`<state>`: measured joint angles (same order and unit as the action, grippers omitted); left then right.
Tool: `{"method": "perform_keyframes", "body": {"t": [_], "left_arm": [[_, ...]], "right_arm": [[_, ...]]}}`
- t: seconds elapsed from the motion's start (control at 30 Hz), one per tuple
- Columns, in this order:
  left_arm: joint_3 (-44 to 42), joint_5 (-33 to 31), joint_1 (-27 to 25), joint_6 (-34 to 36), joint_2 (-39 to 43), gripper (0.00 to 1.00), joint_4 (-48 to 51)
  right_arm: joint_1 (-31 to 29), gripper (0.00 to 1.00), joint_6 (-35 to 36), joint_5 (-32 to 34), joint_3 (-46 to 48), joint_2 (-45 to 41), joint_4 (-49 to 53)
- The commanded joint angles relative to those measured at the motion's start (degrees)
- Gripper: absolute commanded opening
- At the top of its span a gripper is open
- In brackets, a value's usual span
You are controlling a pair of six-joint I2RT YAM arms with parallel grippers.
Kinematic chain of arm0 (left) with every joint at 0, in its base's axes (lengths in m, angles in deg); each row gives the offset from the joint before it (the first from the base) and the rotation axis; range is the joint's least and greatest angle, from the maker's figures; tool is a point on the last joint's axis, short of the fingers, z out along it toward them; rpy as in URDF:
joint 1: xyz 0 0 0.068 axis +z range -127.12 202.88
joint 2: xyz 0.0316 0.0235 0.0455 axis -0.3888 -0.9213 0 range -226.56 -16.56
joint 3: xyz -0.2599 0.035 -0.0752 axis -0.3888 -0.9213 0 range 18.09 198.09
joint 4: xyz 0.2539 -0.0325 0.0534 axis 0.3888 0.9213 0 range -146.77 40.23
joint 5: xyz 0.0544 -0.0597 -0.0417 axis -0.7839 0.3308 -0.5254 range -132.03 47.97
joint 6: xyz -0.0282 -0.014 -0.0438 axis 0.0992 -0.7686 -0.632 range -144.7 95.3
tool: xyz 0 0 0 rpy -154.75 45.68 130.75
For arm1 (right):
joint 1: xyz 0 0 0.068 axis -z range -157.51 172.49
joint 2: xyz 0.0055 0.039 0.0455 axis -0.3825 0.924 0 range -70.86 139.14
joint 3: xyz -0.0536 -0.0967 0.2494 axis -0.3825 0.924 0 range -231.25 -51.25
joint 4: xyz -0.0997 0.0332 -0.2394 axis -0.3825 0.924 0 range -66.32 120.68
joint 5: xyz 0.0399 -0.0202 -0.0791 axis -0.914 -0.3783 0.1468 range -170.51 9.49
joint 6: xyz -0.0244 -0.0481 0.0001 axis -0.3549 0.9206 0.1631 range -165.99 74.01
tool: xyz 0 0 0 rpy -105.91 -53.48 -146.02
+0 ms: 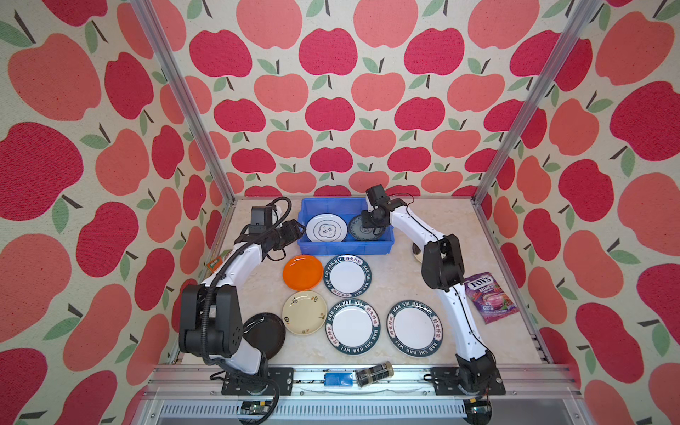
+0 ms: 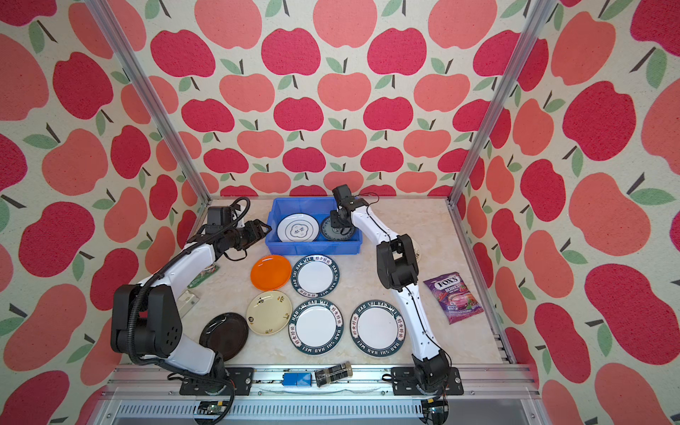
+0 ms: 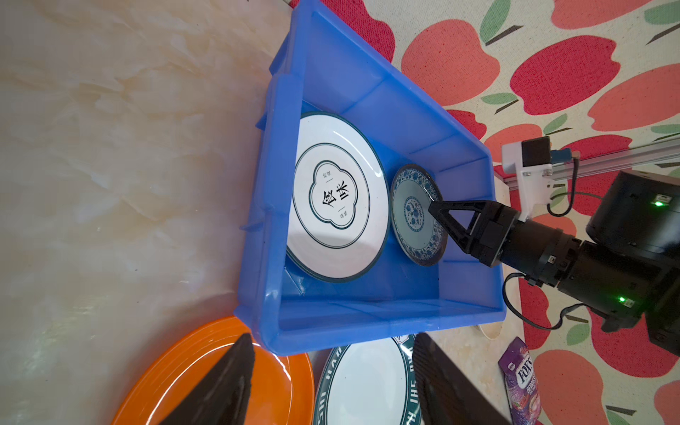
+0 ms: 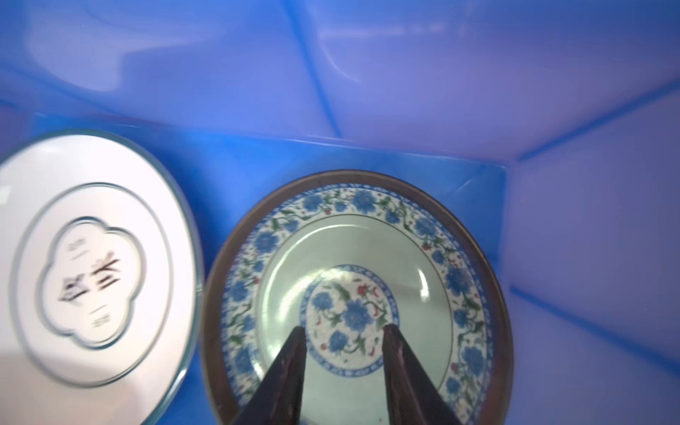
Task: Place the plates into the plastic bin on the countertop
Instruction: 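Move the right gripper to a green-rimmed plate while the left arm shifts forward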
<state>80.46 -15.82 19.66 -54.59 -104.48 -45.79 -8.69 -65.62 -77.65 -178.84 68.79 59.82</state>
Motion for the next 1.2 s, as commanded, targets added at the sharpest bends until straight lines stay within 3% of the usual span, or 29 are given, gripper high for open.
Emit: {"method": "perform_keyframes", "body": {"t": [0.0, 0.1, 0.3, 0.43, 0.53, 0.6, 0.63, 0.8, 0.9, 1.17], "left_arm": [[-2.3, -1.6, -0.1, 1.6, 4.2, 0.72, 2.6], [-4.4, -1.4, -0.2, 1.8, 6.9, 0.72, 3.8], [-6.9, 3.4, -2.0, 2.4, 16.4, 0.74, 11.4], [-7.4, 5.3, -6.5, 4.0, 22.4, 0.75, 18.6], [-9.3, 7.2, -10.0, 3.2, 25.3, 0.75, 19.7], [-11.1, 8.5, -11.9, 1.3, 26.9, 0.75, 18.0], [-12.4, 9.7, -13.1, 0.6, 27.3, 0.75, 16.3], [-15.0, 11.9, -17.6, -0.1, 25.9, 0.75, 12.8], [-14.8, 11.8, -19.1, 0.6, 23.2, 0.75, 12.8], [-15.8, 11.9, -19.7, -1.0, 21.7, 0.75, 9.4]], "right_arm": [[-1.3, 0.38, 1.4, -5.4, 4.3, -12.3, -8.9], [-2.0, 0.38, 1.2, -8.0, 13.4, -21.7, -12.5], [-1.5, 0.44, 0.8, -16.8, 34.2, -40.2, -8.9], [-1.2, 0.44, 2.2, -25.1, 47.6, -50.8, -4.2], [-1.2, 0.43, 2.9, -27.1, 55.4, -56.6, 0.5], [-0.8, 0.41, 1.1, -24.3, 60.7, -60.4, 1.6], [-0.6, 0.41, 1.2, -26.7, 63.6, -61.8, 1.1], [-0.5, 0.4, 1.0, -35.7, 75.3, -64.4, -4.0], [-1.9, 0.4, 2.3, -41.2, 79.2, -61.5, -5.7], [-4.9, 0.4, 0.6, -42.6, 81.4, -52.5, -14.2]]}}
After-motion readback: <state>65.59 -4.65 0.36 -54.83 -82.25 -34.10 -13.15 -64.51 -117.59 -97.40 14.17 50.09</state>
